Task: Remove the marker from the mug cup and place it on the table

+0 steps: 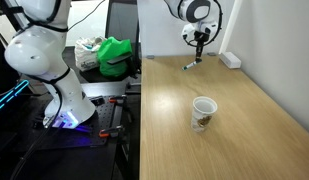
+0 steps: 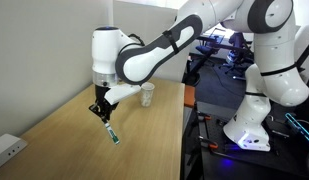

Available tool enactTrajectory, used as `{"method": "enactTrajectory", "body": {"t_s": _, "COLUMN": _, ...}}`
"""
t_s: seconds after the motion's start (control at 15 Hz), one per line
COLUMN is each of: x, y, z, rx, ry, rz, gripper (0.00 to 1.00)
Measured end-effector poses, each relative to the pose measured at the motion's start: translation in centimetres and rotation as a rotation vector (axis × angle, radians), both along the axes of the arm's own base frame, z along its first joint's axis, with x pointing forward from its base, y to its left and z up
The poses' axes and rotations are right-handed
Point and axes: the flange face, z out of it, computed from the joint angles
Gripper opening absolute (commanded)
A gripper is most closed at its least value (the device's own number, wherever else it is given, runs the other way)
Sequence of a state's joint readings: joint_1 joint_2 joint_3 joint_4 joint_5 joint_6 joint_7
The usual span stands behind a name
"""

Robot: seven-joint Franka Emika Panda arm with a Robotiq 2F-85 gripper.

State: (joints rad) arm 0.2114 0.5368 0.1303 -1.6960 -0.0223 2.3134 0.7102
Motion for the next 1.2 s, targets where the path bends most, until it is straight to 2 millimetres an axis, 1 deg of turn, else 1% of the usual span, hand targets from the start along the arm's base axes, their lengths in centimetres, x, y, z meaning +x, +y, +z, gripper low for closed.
{"method": "enactTrajectory", "body": {"t_s": 0.07, "x": -0.05, "y": 0.10, "z": -0.05, "rx": -0.004, "ry": 0.008, "rz": 0.002, "gripper": 0.05}}
{"method": "enactTrajectory", "body": {"t_s": 0.13, "x": -0.14, "y": 0.19, "z": -0.10, "rx": -0.007, "ry": 0.016, "rz": 0.004, "gripper": 0.38}}
{"method": "enactTrajectory", "body": {"t_s": 0.2, "x": -0.21, "y": 0.26, "z": -0.15, "rx": -0.010, "ry": 0.021, "rz": 0.006, "gripper": 0.39}}
{"method": "enactTrajectory", "body": {"t_s": 0.27, "x": -0.25, "y": 0.31, "z": -0.20, "rx": -0.012, "ry": 0.025, "rz": 0.007, "gripper": 0.45}}
{"method": "enactTrajectory", "body": {"t_s": 0.53, "x": -0.29, "y": 0.16, "z": -0.51, "rx": -0.019, "ry": 0.037, "rz": 0.005, "gripper": 0.73}}
{"method": "enactTrajectory", "body": {"t_s": 0.73, "x": -0.27, "y": 0.08, "z": -0.66, "rx": -0.023, "ry": 0.038, "rz": 0.004, "gripper": 0.97}}
{"method": "enactTrajectory", "body": {"t_s": 0.8, "x": -0.28, "y": 0.10, "z": -0.69, "rx": -0.024, "ry": 0.038, "rz": 0.004, "gripper": 1.00}}
{"method": "enactTrajectory", "body": {"t_s": 0.87, "x": -0.29, "y": 0.12, "z": -0.71, "rx": -0.024, "ry": 0.038, "rz": 0.004, "gripper": 0.87}}
{"method": "enactTrajectory", "body": {"t_s": 1.0, "x": -0.31, "y": 0.17, "z": -0.74, "rx": -0.026, "ry": 0.038, "rz": 0.005, "gripper": 1.00}}
{"method": "enactTrajectory", "body": {"t_s": 1.2, "x": -0.34, "y": 0.28, "z": -0.76, "rx": -0.027, "ry": 0.038, "rz": 0.007, "gripper": 1.00}}
